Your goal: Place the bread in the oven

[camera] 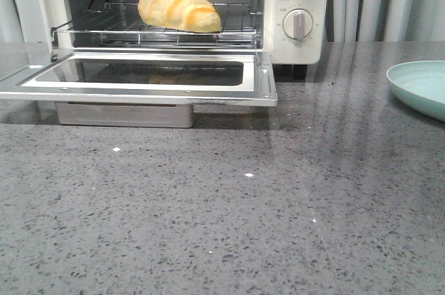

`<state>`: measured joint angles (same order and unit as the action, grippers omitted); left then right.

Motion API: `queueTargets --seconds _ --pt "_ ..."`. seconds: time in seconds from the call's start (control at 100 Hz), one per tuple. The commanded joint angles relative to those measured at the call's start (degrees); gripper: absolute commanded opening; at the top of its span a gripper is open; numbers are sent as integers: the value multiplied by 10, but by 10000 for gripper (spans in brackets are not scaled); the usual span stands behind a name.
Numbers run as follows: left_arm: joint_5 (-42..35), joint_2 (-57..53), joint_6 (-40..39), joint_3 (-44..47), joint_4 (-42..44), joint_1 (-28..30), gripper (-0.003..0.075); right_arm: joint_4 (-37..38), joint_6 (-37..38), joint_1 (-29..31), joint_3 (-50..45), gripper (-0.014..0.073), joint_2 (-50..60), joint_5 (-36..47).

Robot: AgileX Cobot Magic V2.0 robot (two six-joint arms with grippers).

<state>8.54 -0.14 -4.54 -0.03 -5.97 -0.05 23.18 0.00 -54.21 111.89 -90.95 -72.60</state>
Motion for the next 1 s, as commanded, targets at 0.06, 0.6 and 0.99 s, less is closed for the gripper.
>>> queueTargets --seconds 0.06,0.6,0.99 --pt "-46 -16 -4 -9 -6 1 -21 25 11 0 -34 152 67 -27" --pt "-46 -16 -4 -9 -6 1 -21 25 15 0 -207 -63 197 -27" --pt "-46 -16 -4 -9 -6 1 -21 30 34 0 -273 -69 229 -27"
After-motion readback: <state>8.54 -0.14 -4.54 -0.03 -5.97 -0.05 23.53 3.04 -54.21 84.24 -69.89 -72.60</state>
